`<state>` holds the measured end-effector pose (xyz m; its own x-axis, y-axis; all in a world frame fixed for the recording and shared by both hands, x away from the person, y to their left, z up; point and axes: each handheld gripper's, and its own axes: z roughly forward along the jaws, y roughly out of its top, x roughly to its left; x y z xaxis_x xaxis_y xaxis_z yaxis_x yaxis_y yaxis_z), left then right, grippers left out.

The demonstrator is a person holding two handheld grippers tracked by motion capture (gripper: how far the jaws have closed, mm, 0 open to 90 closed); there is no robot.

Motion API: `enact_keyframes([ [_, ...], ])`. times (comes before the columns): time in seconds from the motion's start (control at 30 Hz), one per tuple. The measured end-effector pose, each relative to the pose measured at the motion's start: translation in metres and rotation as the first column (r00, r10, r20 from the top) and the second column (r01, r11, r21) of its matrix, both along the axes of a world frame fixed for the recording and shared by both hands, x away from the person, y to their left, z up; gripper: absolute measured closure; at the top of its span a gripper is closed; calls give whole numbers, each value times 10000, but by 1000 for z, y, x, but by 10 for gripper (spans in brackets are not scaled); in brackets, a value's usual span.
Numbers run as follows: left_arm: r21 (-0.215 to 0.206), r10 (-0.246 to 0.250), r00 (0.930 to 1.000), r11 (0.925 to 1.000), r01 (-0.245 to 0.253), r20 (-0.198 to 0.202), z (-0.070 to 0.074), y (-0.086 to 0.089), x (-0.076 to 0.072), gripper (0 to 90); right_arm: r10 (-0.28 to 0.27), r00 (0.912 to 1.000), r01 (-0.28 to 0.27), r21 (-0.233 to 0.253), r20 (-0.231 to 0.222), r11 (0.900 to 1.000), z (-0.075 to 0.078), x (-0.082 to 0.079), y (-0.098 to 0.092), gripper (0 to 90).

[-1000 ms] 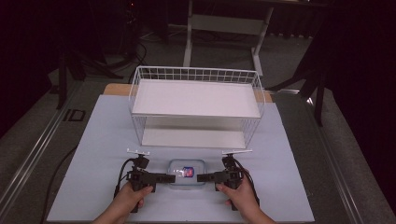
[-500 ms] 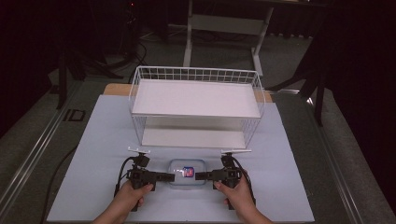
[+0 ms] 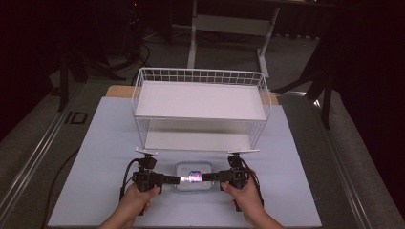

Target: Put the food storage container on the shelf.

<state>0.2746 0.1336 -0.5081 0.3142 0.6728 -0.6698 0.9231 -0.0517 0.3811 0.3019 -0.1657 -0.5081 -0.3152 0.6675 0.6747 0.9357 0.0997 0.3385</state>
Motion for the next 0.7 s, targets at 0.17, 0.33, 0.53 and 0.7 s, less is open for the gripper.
enact_keyframes([
  [0.17,96,24,9999,10000,-26,145,2,-4,3,657,-23,9998,27,-176,221,9998,4,2,-2,440],
  [0.33,215,3,9994,9998,-10,343,6,-7,7,663,-3,9990,14,-250,441,9997,9,7,-5,442],
  [0.53,326,75,9983,9994,-94,572,14,-9,15,668,-169,9977,177,-113,661,9998,15,14,-6,442],
  [0.7,229,368,9955,9990,-390,868,18,-10,23,674,-316,9961,318,-17,826,9995,18,21,-7,442],
])
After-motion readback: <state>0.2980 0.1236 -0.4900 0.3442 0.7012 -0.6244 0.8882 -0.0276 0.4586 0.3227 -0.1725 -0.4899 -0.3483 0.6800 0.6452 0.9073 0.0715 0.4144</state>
